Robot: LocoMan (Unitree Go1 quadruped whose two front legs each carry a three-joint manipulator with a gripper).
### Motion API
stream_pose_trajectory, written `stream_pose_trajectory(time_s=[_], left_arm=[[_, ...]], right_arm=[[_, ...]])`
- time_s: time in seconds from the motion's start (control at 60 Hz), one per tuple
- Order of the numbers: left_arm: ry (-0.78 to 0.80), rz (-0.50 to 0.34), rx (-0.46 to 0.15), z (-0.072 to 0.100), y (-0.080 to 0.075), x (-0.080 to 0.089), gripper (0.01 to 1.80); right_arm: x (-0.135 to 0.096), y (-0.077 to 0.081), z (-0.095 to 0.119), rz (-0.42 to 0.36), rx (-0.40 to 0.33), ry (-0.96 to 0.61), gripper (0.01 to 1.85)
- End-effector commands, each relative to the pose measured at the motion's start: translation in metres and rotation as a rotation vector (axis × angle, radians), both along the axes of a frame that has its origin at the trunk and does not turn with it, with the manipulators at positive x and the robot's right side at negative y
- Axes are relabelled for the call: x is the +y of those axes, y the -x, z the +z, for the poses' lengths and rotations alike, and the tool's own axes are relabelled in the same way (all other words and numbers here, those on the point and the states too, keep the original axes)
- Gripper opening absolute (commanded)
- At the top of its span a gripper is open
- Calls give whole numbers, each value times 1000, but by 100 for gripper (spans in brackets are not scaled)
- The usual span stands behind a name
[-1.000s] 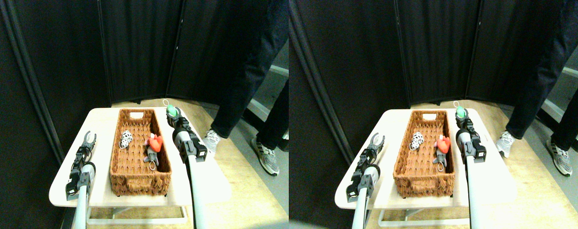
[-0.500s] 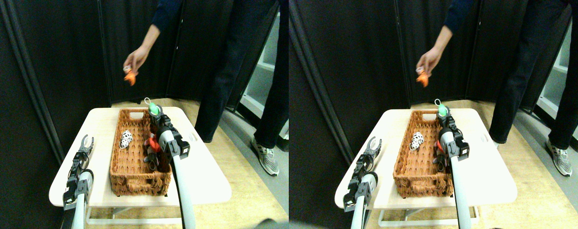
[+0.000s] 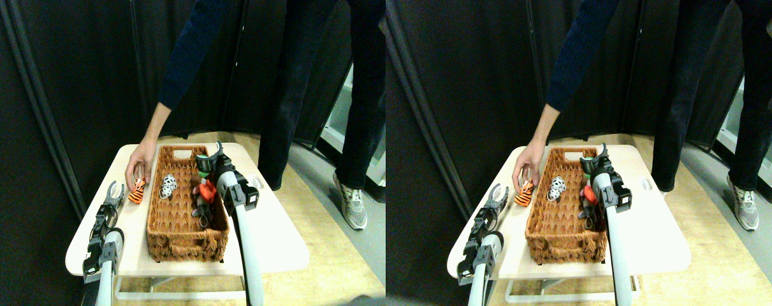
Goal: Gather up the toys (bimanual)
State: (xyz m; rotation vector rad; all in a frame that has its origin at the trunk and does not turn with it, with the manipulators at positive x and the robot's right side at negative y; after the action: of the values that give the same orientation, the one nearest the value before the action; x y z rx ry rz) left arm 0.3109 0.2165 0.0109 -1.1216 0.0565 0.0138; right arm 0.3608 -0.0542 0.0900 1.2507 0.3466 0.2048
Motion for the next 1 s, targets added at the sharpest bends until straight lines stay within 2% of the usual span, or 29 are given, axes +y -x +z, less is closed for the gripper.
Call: stream_pose_trajectory(time_s=[0.017, 0.033, 0.067, 0.15, 0.35, 0.6, 0.733, 0.883, 1.0], left_arm=[[-23, -22, -52, 10, -1, -3, 13], [-25, -27, -52, 9, -2, -2, 14], [-30, -25, -53, 9, -2, -2, 15], [-10, -27, -43, 9, -2, -3, 18], [-14, -34, -41, 9, -4, -2, 22], [-26, -42, -32, 10, -8, -3, 24], [5, -74, 2, 17, -17, -10, 36], [96, -109, 33, 20, -30, -27, 50], [97, -137, 37, 23, -36, -38, 56]], right_arm=[[-2, -2, 2, -4, -13, -14, 91], [-5, -2, 1, -16, -8, -19, 99], [-7, -2, 0, -24, -8, -18, 101], [-12, -3, -3, -43, -6, -16, 94], [-13, -3, -8, -50, -9, -24, 95], [-15, -3, -8, -73, -29, -44, 72], [-21, -3, -13, -84, -37, -56, 82], [-28, -1, -15, -119, -40, -63, 78], [-33, -1, -16, -119, -49, -61, 77]])
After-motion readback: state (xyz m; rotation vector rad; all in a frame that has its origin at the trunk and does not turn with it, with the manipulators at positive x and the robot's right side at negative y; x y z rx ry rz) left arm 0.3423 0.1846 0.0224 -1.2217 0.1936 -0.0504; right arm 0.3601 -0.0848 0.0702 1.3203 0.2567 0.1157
